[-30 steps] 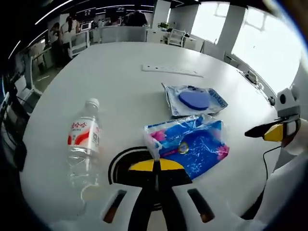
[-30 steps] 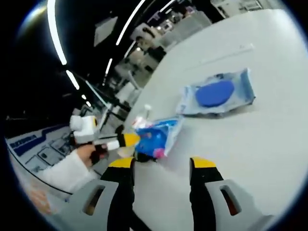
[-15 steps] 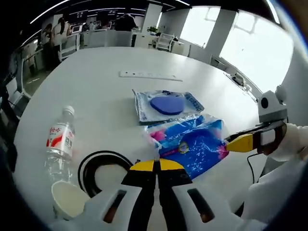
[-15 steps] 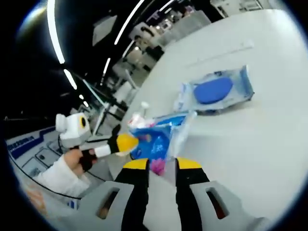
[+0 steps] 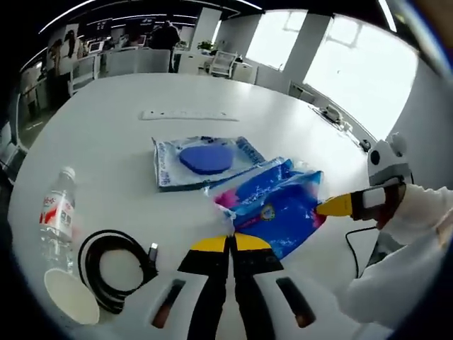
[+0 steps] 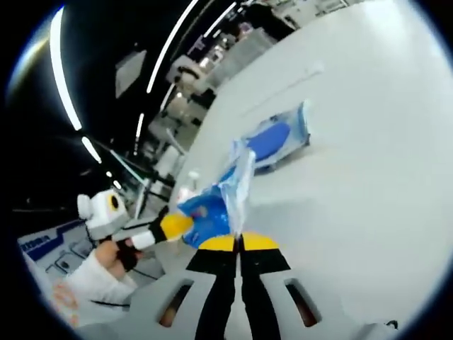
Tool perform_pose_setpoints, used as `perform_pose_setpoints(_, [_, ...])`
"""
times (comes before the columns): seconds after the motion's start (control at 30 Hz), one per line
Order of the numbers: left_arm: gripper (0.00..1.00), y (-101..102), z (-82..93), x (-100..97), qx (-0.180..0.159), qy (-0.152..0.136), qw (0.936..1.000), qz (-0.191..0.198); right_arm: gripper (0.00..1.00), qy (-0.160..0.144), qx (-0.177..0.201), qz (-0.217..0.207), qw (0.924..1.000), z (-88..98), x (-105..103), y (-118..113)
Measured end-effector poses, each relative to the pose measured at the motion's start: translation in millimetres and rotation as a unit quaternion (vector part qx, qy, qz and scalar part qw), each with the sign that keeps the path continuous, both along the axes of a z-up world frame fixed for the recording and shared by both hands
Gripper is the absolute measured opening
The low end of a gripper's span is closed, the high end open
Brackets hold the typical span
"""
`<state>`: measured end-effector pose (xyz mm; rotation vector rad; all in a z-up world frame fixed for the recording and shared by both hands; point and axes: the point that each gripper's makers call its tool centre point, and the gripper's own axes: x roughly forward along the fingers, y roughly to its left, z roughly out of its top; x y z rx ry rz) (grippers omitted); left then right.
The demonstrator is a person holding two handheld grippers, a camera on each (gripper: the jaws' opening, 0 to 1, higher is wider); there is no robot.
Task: Arrange the tabletop items into an orderly group along one side of the table until the central work area is clear of visible clutter.
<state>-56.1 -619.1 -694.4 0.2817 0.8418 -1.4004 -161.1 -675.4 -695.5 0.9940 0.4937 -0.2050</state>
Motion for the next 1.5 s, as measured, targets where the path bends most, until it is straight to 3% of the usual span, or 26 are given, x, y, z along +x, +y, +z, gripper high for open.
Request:
perform_pose_setpoints(0.2, [0.0, -18.2, 6.3, -19.8, -0.001, -0.005, 0.9993, -0.038, 0.0, -0.002, 0.021, -0.05, 0.9985, 0.7, -20.2, -17.1])
perform_pose_setpoints(0.4, [0.0, -50.9, 13.9, -35.4, 0.002, -0.028, 0.9944, -0.102, 0.0, -0.005, 0.006, -0.082, 0.9966, 3.8, -35.8, -44.6])
perform_pose_setpoints(0.53, [0.0, -69.7, 12.1, -44.6, 0.019, -0.031, 0.9913, -0.126, 0.0, 0.002, 0.007, -0.091, 0.9958, 2.9, -44.8, -56.6])
perform_pose_setpoints(0.7, [0.0, -95.4, 11.2, -61.9, 0.018, -0.042, 0.9856, -0.163, 0.0, 0.01, -0.008, -0.106, 0.9942, 5.4, -62.3, -82.0])
perform_pose_setpoints(0.8, [0.0, -108.6, 12.9, -68.4, 0.016, -0.03, 0.9853, -0.167, 0.0, 0.014, -0.012, -0.114, 0.9933, 6.0, -69.3, -95.8])
perform_pose_setpoints(0.87, [0.0, -117.7, 16.2, -72.8, 0.011, -0.004, 0.9878, -0.155, 0.0, 0.018, -0.016, -0.119, 0.9926, 5.5, -73.9, -105.9])
perform_pose_setpoints(1.17, [0.0, -152.9, 19.0, -75.9, 0.012, -0.029, 0.9857, -0.165, 0.0, 0.025, -0.032, -0.123, 0.9915, 9.0, -75.0, -141.1])
perform_pose_setpoints(1.4, [0.01, -168.1, 14.5, -68.6, 0.021, -0.025, 0.9859, -0.164, 0.0, 0.027, -0.03, -0.12, 0.9919, 5.0, -68.9, -152.8])
perform_pose_setpoints(1.5, [0.02, -174.7, 9.9, -67.5, 0.029, -0.008, 0.9878, -0.153, 0.0, 0.033, -0.024, -0.126, 0.9913, -3.9, -66.7, -162.0])
